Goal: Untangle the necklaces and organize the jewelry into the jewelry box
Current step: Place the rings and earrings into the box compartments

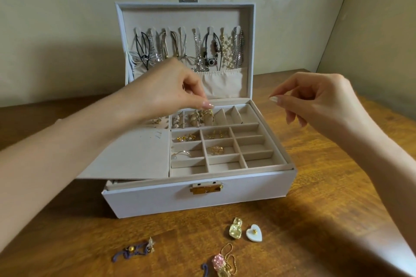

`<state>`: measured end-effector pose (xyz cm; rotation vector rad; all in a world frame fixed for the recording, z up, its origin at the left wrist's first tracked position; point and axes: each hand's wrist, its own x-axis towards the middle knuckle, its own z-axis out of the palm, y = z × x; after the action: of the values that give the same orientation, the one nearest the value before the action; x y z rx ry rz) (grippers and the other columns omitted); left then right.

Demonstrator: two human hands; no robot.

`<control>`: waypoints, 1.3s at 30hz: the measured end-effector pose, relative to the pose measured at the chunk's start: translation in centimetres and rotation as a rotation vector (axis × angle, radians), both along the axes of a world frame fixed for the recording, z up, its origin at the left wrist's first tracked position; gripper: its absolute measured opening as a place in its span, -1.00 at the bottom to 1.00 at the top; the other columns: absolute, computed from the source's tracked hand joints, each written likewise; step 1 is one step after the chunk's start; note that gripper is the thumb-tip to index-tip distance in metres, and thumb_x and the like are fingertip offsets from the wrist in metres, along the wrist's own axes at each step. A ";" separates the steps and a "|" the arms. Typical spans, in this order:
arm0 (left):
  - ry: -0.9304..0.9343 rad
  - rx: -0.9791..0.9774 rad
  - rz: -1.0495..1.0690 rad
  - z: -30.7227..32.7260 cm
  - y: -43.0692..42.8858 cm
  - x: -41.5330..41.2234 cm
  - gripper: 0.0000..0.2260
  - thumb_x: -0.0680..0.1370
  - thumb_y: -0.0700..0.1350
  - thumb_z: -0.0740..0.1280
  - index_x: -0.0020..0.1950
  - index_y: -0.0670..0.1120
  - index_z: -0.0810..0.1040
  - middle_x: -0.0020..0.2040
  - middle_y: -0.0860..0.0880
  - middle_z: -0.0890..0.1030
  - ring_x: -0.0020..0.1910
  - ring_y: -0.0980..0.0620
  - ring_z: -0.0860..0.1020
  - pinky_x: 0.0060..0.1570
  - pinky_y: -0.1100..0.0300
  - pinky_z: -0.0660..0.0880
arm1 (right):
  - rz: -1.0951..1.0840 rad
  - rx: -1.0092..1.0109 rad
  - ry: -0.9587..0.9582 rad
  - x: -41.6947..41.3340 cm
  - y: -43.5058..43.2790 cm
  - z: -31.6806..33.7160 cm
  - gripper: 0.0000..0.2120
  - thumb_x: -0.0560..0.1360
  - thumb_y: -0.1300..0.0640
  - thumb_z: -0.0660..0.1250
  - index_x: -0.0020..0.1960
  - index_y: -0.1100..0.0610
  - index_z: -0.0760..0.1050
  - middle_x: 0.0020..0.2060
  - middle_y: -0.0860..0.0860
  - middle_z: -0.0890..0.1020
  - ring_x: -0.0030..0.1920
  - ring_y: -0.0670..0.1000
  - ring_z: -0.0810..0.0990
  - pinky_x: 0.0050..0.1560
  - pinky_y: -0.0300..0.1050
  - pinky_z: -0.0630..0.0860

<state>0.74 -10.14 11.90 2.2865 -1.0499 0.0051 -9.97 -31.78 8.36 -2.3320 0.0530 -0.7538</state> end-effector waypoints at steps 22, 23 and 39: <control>-0.159 0.072 -0.130 -7.0 5.1 -9.8 -0.84 0.46 0.18 0.22 -0.20 0.14 0.49 -0.50 0.21 0.44 -0.42 0.31 0.49 -0.29 0.53 0.39 | 0.456 -0.717 0.752 -4.1 8.6 -0.6 -0.81 0.45 0.03 0.41 0.06 -0.10 0.56 -0.41 -0.25 0.37 -0.33 -0.18 0.51 -0.24 -0.24 0.52; -0.146 0.056 -0.118 -6.8 5.1 -9.8 -0.82 0.47 0.18 0.24 -0.23 0.13 0.51 -0.50 0.18 0.49 -0.42 0.28 0.51 -0.24 0.51 0.41 | 0.448 -0.739 0.738 -4.1 8.8 -0.6 -0.84 0.45 0.03 0.41 0.03 -0.09 0.57 -0.42 -0.24 0.35 -0.35 -0.21 0.44 -0.27 -0.29 0.46; 0.042 0.320 -0.319 -6.5 4.7 -10.8 -0.86 0.41 0.14 0.41 -0.14 0.20 0.48 -0.29 0.21 0.53 -0.27 0.45 0.43 -0.25 0.51 0.30 | 0.417 -0.853 0.677 -4.0 9.1 -0.8 -0.70 0.37 -0.11 0.45 0.06 -0.09 0.53 -0.42 -0.18 0.31 -0.42 -0.19 0.23 -0.35 -0.19 0.27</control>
<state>-10.04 -5.47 5.41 2.3529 -1.4689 -0.3623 -14.02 -22.65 7.58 -3.1346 -0.5363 0.3302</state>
